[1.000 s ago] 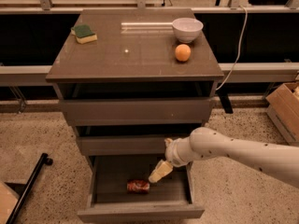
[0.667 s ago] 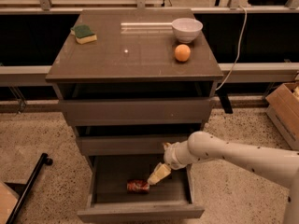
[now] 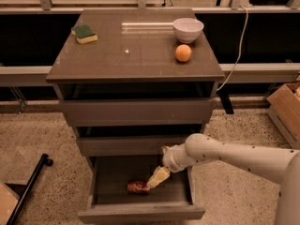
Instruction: Pick coke can from bottom drawer and place on counter
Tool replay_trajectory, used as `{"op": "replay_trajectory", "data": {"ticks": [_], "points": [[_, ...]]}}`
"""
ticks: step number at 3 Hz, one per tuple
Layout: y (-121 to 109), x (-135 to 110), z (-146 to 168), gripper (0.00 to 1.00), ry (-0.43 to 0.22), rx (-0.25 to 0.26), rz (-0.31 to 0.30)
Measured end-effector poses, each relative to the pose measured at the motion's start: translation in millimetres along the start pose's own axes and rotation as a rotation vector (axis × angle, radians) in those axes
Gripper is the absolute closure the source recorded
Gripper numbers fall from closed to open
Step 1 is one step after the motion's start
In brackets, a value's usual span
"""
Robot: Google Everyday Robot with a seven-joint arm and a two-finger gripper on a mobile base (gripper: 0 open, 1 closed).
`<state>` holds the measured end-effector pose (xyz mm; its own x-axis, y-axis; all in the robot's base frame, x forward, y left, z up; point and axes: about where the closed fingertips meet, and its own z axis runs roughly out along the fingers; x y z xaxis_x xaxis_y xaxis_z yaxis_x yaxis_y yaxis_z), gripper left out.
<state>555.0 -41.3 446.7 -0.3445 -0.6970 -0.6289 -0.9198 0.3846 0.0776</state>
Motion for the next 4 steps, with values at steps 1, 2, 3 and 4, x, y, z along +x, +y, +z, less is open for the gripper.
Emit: {"op": "replay_trajectory", "data": {"ticks": [1, 2, 3, 4], "points": [[-2.9, 10.0, 25.3, 0.0, -0.026, -0.041, 0.032], [-14.3, 41.8, 78.0, 0.0, -0.093, -0.103, 0.075], [-22.2, 61.0, 108.6, 0.0, -0.133, -0.137, 0.099], [-25.0, 63.9, 112.8, 0.0, -0.137, -0.135, 0.106]]}}
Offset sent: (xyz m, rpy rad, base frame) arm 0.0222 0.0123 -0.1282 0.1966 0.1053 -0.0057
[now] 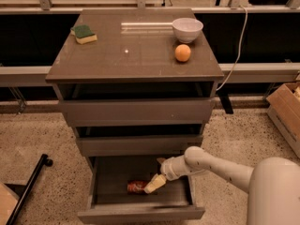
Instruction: Pick coke can from bottom drawer and place on counter
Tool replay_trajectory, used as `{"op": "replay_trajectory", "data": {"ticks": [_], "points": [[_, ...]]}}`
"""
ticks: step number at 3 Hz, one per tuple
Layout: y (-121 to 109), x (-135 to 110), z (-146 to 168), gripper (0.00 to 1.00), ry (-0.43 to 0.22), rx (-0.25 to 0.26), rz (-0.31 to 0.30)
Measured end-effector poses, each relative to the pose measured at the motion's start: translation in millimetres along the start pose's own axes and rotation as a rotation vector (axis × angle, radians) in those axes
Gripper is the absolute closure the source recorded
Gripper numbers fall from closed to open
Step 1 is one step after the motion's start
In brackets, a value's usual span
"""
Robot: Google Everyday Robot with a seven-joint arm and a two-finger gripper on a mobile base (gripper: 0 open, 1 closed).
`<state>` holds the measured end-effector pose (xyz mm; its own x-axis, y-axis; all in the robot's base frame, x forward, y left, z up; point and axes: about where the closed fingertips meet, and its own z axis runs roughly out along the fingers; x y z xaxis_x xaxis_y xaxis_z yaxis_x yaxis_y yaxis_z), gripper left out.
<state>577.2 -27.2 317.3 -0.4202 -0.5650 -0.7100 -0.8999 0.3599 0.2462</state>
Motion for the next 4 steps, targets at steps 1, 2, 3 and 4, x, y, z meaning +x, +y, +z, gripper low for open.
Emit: {"op": "replay_trajectory", "data": {"ticks": [1, 2, 3, 4], "points": [[-1.6, 5.5, 19.3, 0.0, -0.014, -0.016, 0.019], [-10.8, 11.6, 47.9, 0.0, -0.037, -0.045, 0.022], [-23.3, 30.0, 84.7, 0.0, -0.045, -0.07, 0.051], [-30.8, 46.7, 110.5, 0.0, -0.049, -0.074, 0.081]]}}
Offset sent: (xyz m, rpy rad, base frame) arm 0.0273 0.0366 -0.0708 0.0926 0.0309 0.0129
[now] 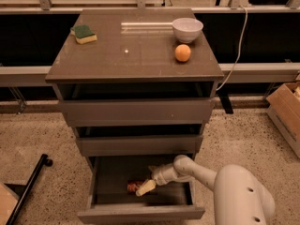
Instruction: Pick coke can from bottom drawer and place on counter
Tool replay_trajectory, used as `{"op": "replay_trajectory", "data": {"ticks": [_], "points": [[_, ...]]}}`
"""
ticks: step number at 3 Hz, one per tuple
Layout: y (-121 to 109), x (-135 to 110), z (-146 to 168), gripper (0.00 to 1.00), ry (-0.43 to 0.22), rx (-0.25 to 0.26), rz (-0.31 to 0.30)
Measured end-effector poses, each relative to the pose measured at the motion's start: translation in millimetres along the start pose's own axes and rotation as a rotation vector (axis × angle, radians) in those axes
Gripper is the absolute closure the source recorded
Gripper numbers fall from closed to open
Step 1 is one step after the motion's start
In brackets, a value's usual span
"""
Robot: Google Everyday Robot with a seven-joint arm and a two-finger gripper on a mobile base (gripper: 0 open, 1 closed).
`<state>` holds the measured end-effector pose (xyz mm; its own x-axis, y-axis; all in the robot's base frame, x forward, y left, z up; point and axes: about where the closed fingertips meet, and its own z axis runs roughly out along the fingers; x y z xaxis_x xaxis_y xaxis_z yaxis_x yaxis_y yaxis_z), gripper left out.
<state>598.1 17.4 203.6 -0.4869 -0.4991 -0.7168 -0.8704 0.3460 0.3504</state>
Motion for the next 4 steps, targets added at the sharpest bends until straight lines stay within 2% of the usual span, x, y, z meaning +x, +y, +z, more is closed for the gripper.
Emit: {"op": "replay_trajectory", "data": {"ticks": [1, 2, 3, 4], "points": [[-3.2, 21.8, 38.7, 0.0, 0.045, 0.025, 0.045], [-2.0, 32.9, 60.3, 0.0, 0.069, 0.056, 0.076], [-2.4, 45.3, 70.6, 0.19, 0.071, 0.085, 0.133], [-3.0, 47.6, 67.9, 0.42, 0.068, 0.125, 0.158]]}}
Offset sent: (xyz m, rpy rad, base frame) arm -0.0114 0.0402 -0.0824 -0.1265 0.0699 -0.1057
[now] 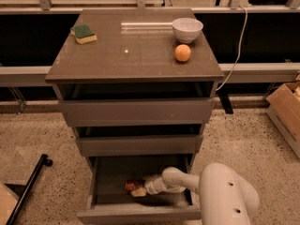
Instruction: Pick coke can from bottom drawer and place on counter
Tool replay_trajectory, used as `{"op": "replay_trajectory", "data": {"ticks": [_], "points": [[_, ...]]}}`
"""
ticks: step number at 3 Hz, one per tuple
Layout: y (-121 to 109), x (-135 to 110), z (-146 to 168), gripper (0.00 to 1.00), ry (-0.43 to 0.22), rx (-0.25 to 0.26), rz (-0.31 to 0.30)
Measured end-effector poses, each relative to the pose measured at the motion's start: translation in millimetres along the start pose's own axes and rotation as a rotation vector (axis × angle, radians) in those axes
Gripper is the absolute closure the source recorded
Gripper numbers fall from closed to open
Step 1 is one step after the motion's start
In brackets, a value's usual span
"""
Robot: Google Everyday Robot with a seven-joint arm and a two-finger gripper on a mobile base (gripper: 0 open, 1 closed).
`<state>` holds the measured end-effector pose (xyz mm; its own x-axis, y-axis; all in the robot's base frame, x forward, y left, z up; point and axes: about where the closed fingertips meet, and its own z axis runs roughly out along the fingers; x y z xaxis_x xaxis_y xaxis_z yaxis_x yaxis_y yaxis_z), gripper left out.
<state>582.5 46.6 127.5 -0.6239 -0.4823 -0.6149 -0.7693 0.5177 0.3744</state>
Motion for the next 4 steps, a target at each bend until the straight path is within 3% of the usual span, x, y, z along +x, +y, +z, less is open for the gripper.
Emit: {"op": "replay_trajectory", "data": {"ticks": [2, 3, 4], "points": [[5.1, -5.4, -18.9, 0.88, -0.03, 0.043, 0.018], [5.9, -26.4, -50.9, 1.0, -0.091, 0.022, 0.001], [27.0, -41.3, -97.6, 1.0, -0.108, -0.073, -0.083]]}}
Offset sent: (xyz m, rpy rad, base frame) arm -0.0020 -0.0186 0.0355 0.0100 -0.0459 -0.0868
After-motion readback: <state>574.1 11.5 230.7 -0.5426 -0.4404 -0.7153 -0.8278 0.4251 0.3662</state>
